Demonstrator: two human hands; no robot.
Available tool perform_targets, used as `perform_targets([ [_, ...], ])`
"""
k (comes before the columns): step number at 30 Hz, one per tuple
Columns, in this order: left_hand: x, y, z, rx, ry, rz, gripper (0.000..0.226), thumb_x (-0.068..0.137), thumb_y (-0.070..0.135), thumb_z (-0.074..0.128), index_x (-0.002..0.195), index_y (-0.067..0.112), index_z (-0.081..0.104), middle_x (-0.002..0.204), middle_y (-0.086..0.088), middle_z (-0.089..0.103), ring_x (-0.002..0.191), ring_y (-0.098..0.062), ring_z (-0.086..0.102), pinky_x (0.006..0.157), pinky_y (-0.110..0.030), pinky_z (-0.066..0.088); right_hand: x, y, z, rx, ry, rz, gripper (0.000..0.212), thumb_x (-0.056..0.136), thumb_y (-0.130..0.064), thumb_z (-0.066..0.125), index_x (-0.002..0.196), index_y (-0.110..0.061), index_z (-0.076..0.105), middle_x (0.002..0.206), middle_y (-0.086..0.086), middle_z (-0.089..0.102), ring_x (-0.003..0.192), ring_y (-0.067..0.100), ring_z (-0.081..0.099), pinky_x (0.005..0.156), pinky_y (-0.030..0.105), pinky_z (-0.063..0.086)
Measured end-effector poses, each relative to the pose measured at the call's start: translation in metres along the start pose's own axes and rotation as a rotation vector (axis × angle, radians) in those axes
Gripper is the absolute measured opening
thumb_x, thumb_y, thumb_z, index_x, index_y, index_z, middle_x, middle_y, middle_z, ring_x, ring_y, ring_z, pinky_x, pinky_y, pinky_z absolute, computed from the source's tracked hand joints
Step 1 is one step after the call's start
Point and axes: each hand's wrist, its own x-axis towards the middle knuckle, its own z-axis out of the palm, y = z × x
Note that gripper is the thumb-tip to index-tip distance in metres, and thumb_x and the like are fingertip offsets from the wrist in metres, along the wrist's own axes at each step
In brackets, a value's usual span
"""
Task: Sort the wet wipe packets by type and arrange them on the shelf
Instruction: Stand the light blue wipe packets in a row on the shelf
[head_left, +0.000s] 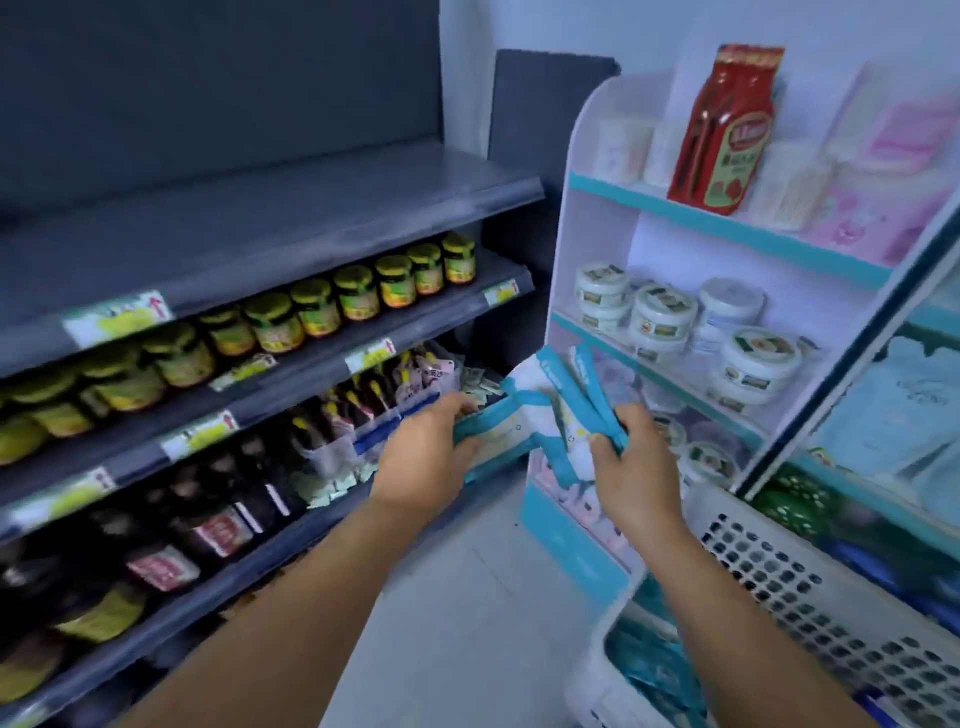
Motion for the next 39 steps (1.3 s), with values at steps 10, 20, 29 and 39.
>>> perform_targets([
  [10,-0.037,-0.114,-0.179,0.095,0.288,-0.113,0.029,0.088,0.022,0.060,0.116,0.026,0.054,0.112,0.008,0.064,0.094,-0.018,0.061,0.074,-0.031,0.049,-0.022,-0.184,0.116,0.093,-0.136,-0.265,0.009,0.092,-0.013,0.050,0.097,-0.019,0.044,0.084,0.001,0.057,0.070,0.026,0.049,0.060,0.033,0.033],
  [20,-0.048,-0.200,-0.291,0.135,0.477,-0.301,0.025,0.089,0.022,0.059,0.112,0.029,0.053,0.111,0.011,0.063,0.094,-0.015,0.058,0.075,-0.030,0.048,-0.015,-0.312,0.214,0.196,-0.297,-0.530,0.031,0.093,-0.010,0.049,0.119,-0.025,0.049,0.101,-0.008,0.060,0.070,0.010,0.052,0.054,0.021,0.037],
  [29,-0.007,-0.279,-0.373,0.278,0.529,-0.491,0.027,0.088,0.021,0.057,0.113,0.027,0.051,0.111,0.005,0.063,0.091,-0.017,0.055,0.076,-0.031,0.048,0.038,-0.398,0.305,0.268,-0.372,-0.652,0.034,0.090,-0.007,0.051,0.119,-0.024,0.053,0.094,-0.007,0.059,0.077,0.023,0.051,0.065,0.028,0.033],
  [39,0.016,-0.360,-0.420,0.276,0.465,-0.620,0.030,0.086,0.021,0.062,0.115,0.027,0.056,0.114,0.000,0.063,0.093,-0.021,0.058,0.080,-0.033,0.051,0.065,-0.463,0.367,0.315,-0.559,-0.753,0.038,0.091,-0.007,0.046,0.117,-0.031,0.057,0.094,-0.011,0.061,0.082,0.014,0.054,0.056,0.012,0.038],
])
